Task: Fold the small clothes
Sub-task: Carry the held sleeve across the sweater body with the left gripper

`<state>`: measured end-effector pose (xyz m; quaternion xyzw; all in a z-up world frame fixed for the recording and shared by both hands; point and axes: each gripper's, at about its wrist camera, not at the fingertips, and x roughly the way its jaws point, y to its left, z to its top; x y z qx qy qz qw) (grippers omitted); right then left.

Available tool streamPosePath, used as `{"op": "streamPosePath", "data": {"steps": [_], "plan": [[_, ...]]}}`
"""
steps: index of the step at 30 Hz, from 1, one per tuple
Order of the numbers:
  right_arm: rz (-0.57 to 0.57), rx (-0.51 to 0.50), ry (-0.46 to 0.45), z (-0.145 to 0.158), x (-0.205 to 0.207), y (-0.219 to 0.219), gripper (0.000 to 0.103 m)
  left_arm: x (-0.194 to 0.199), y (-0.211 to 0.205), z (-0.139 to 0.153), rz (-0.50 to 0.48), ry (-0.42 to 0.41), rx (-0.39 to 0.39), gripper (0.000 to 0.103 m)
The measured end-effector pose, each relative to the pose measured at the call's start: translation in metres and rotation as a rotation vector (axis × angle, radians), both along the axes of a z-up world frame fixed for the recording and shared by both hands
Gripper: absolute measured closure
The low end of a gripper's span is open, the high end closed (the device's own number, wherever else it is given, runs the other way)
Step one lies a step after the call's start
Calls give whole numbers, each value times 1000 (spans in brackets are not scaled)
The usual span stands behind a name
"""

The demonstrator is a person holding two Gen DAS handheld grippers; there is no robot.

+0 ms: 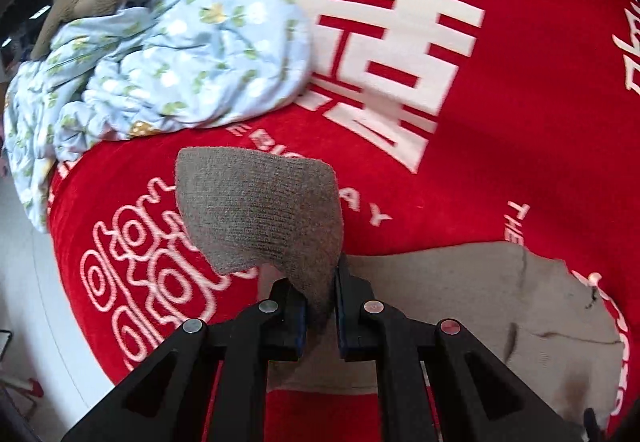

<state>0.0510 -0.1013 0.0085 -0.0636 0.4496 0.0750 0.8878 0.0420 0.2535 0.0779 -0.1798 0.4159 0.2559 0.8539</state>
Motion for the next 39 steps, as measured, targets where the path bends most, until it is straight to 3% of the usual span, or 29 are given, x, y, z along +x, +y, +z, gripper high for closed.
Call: {"op": "streamPosePath", "data": {"steps": [11,15,25,39], "plan": [[40,38,5,7,-5,-3,0,39,-86,15,-155,46,50,91],[69,-10,-21,14,-18,-12,0,49,-114,13,-195,72,49,91],[-31,57,19,4,-36,-84,0,68,-176,15,-264,105,93,91],[-4,62,-26,4,-48,-94,0,88,-258,26,-366,121,161,91]]}}
